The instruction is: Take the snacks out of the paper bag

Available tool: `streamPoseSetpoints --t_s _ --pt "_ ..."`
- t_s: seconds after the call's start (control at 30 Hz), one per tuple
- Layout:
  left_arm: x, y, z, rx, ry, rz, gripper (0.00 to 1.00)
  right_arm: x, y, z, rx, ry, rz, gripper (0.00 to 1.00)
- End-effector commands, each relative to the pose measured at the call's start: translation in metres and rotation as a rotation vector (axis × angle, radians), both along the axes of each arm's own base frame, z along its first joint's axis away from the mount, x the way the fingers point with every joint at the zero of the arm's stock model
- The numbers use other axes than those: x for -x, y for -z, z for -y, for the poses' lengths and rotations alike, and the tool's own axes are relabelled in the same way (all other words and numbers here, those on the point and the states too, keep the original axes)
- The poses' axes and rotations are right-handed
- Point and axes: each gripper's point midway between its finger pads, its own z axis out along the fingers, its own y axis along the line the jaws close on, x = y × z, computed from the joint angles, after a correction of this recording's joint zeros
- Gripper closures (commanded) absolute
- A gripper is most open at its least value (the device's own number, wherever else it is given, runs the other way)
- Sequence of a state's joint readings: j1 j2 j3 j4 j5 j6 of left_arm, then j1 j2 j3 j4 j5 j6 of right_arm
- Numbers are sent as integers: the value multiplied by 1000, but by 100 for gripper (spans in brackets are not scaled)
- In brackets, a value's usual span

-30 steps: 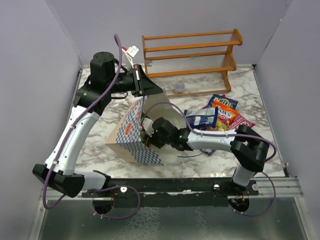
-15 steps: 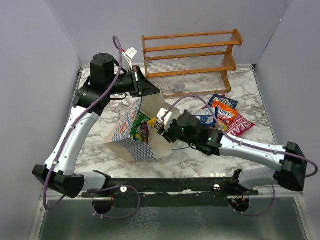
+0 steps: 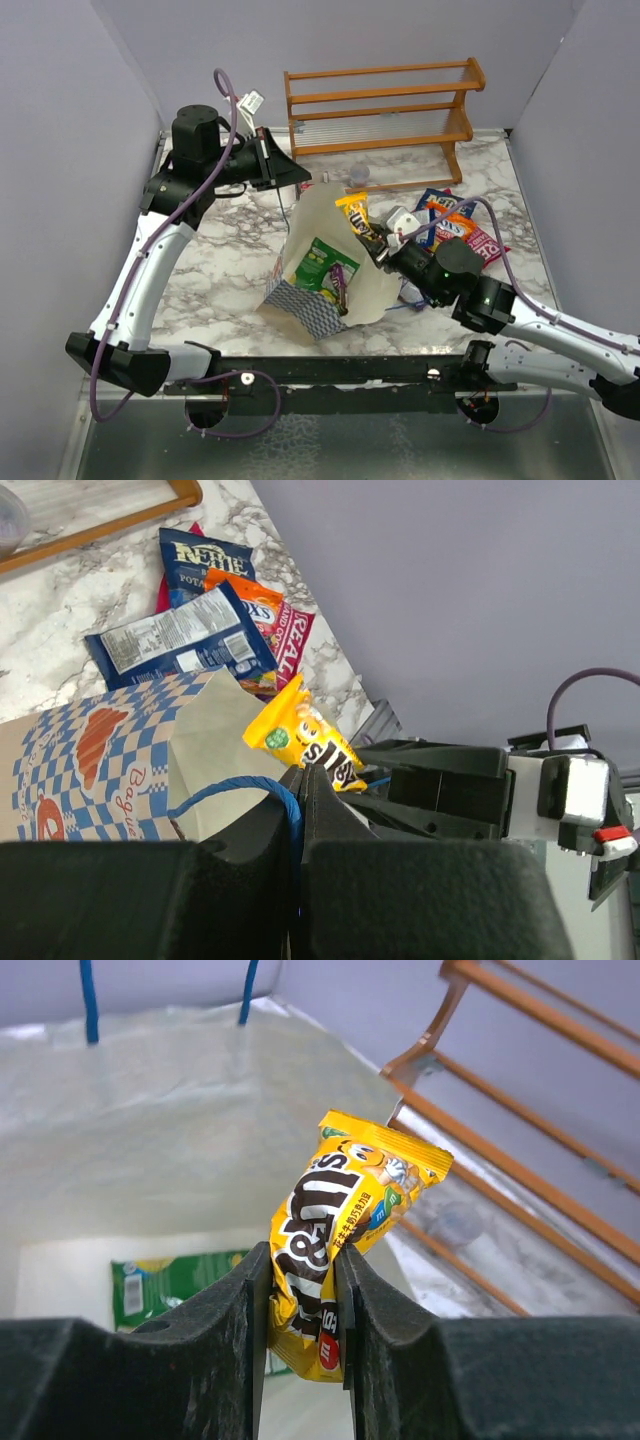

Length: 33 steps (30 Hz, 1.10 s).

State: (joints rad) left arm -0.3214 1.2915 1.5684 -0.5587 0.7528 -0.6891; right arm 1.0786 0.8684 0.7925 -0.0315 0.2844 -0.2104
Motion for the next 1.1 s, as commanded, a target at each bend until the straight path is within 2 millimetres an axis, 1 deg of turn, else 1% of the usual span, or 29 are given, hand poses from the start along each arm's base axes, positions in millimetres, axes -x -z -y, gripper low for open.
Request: streamPoseSetpoints --t_s 0.0,0.03,0.1,0.13,0.17,0.23,0.3,0.37,0.5,0.57,0.7,0.77,0.8,0.93,1.0,1.07 --pt "8 -23 -1 47 23 72 100 -23 -22 -9 -5 81 83 71" --pt "8 -28 1 60 30 79 100 -25 -16 -19 -3 68 61 71" --pt "7 -36 1 64 24 92 100 -30 -12 -37 -43 56 12 71" --pt "1 -48 -8 61 -35 124 100 -32 -16 -59 -88 18 -19 71" --pt "-2 -51 -14 62 -64 129 100 -34 -16 -68 -93 6 -32 71" --pt "-7 -50 -26 41 -123 112 100 -39 -17 -81 -122 7 -53 71" --pt "-9 -47 -34 13 -146 119 100 -46 -26 -88 -168 29 -66 71" --pt "-8 -45 -42 -13 -185 122 100 -51 -34 -91 -204 57 -90 71" --pt "-7 -46 -53 -18 -227 137 100 -51 -38 -86 -242 79 -113 71" --pt "-7 -48 -57 -22 -241 145 100 -51 -37 -81 -249 97 -120 71" --pt "-9 -52 -71 -70 -311 170 100 -50 -28 -81 -213 96 -149 71" --pt "-9 -55 -74 -77 -324 180 100 -49 -26 -82 -214 97 -165 71" --pt "-7 -56 -73 -69 -313 181 100 -50 -26 -83 -218 97 -171 71" --pt "5 -65 -57 23 -211 182 100 -56 -23 -90 -275 110 -188 71" --pt "9 -70 -53 53 -186 191 100 -65 -19 -97 -292 125 -178 72" --pt "13 -73 -50 74 -159 195 100 -79 -14 -102 -315 172 -165 72"
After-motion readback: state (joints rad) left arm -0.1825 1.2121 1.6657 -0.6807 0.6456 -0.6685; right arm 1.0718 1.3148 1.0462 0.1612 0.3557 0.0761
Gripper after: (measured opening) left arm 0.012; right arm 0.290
